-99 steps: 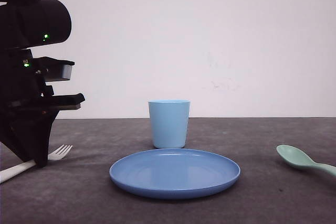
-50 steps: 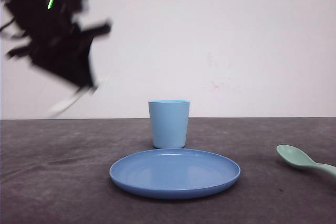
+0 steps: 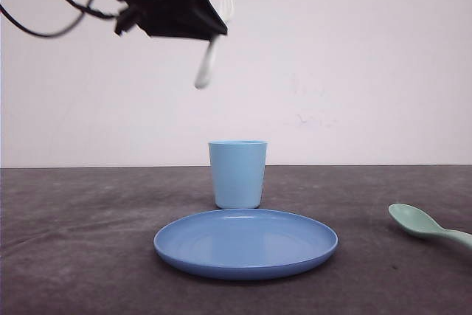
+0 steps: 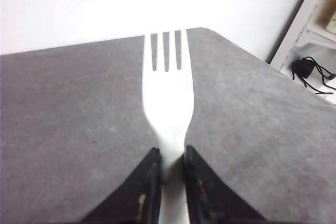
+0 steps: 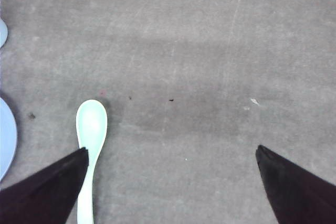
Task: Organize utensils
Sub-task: 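Lift the fork with the left gripper and lower it into the blue cup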
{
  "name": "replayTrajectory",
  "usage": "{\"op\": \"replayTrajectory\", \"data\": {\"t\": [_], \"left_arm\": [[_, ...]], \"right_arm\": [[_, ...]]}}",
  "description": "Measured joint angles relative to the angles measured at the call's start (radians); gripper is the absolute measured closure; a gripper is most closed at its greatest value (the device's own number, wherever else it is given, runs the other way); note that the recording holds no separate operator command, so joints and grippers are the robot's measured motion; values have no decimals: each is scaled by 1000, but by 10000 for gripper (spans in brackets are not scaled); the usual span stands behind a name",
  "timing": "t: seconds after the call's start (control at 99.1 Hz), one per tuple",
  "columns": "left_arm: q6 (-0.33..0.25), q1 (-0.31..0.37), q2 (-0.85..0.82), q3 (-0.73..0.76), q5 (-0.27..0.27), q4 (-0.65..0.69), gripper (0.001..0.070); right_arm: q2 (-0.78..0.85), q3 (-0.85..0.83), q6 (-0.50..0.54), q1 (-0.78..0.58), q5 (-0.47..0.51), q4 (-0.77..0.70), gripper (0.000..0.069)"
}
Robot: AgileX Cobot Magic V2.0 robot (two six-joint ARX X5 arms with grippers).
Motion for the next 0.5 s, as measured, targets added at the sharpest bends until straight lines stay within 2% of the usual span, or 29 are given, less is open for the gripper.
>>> {"op": "replayTrajectory", "data": {"t": [0.323, 0.504], "left_arm": [[24, -10, 183, 0, 0, 291, 670], [43, -10, 267, 0, 0, 359, 670]], "right_arm": [[0, 0, 0, 0, 0, -2, 49], [0, 0, 0, 0, 0, -5, 49]]}}
